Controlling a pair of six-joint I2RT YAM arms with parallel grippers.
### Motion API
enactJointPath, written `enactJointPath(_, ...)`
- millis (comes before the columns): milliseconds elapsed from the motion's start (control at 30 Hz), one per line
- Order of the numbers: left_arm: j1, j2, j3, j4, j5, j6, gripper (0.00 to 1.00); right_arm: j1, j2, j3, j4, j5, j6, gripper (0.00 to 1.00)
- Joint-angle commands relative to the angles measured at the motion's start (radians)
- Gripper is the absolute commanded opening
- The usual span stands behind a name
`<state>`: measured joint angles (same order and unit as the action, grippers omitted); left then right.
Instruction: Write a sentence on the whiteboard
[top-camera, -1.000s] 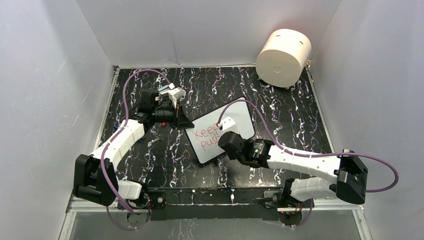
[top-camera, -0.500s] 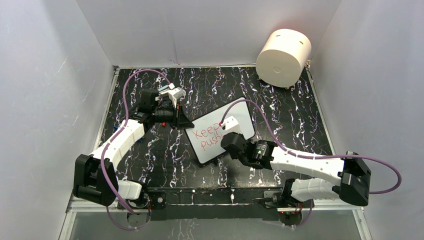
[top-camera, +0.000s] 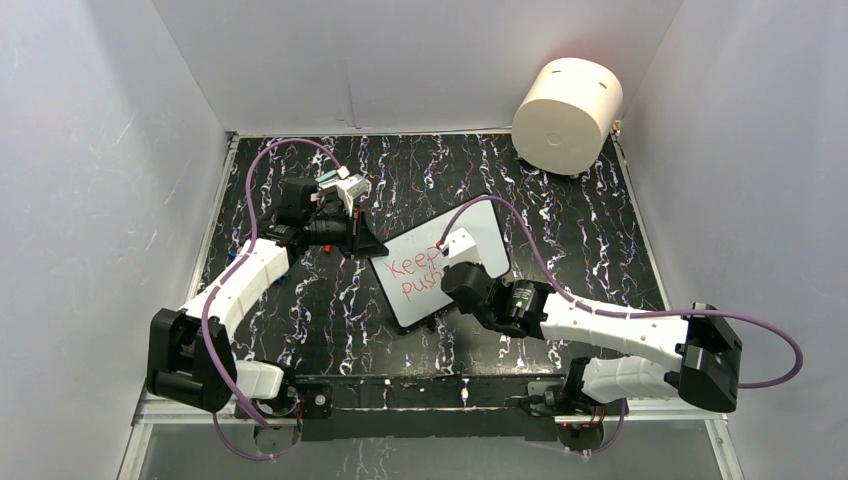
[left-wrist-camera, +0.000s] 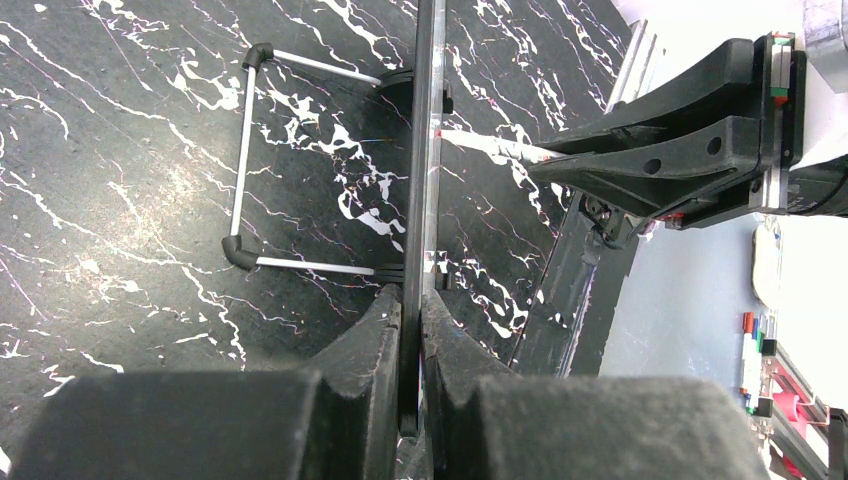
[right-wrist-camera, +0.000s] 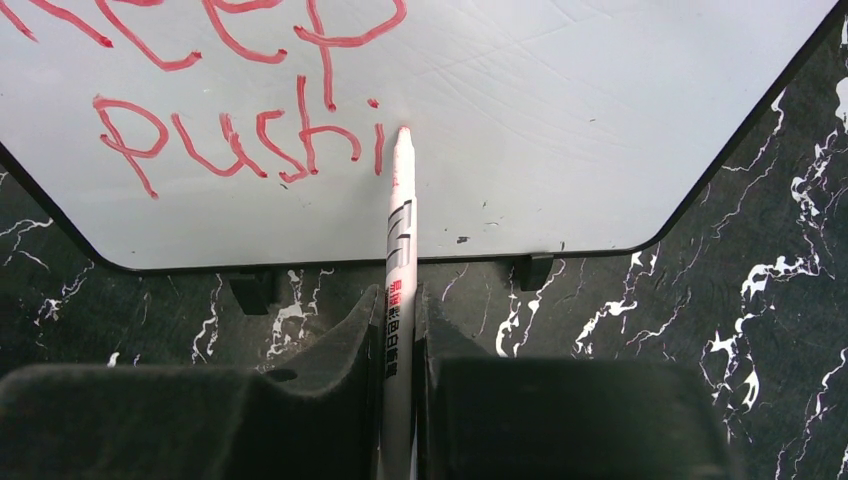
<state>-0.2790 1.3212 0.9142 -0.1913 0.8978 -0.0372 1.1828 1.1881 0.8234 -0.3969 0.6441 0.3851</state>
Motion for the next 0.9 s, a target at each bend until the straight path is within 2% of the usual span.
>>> enactJointPath(0,-0.011,0.033,-0.008,-0.077,-0.103,0.033,0.00,-0.008,0.002,0.042,0.052,0.029,-0.015,0.00)
enactJointPath(867,-0.011,0.028,-0.008,-0.076,-0.105,0.033,0.00,-0.018,0.018,0.016,-0.063,-0.038,0.046,0.00)
